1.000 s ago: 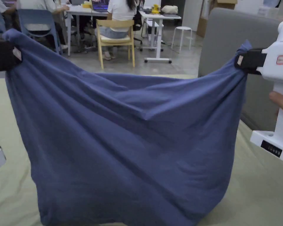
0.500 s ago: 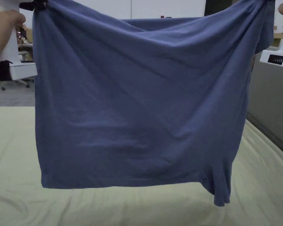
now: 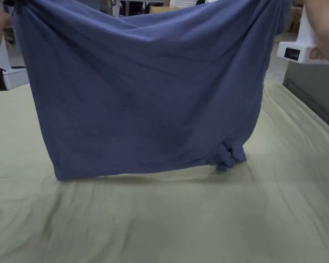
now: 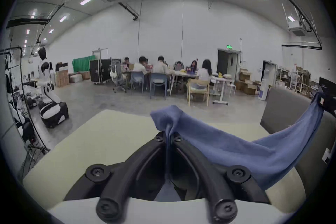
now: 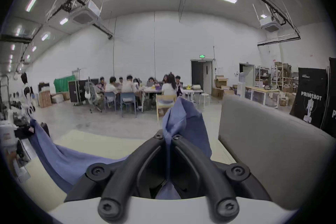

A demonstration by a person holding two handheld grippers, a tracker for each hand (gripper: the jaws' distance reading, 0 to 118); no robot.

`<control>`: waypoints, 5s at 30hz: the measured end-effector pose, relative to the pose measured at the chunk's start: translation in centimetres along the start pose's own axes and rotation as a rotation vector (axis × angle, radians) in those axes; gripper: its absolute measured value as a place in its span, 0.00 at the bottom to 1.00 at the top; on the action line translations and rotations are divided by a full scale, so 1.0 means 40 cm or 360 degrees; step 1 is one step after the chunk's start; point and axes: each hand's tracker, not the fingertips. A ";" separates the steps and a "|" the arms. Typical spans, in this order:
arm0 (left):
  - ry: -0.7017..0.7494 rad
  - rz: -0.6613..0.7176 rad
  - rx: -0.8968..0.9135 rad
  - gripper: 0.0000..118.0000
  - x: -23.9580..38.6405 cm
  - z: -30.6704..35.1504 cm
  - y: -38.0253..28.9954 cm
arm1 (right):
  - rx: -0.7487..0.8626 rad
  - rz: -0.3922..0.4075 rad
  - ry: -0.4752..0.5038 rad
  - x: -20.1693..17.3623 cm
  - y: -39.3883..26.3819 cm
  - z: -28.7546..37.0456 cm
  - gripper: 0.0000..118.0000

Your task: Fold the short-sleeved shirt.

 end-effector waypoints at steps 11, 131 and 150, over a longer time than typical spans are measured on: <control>-0.0063 0.0001 -0.0220 0.01 0.008 0.002 -0.252 | -0.0273 -0.0063 0.0030 0.030 -0.277 -0.067 0.03; -0.0156 -0.0034 -0.1064 0.00 -0.074 0.498 -0.851 | -0.1192 -0.0252 0.0174 0.233 -0.980 0.542 0.09; -0.0031 -0.0061 -0.1245 0.13 -0.065 0.103 -0.972 | -0.1310 -0.0040 0.0145 0.100 -1.028 0.134 0.85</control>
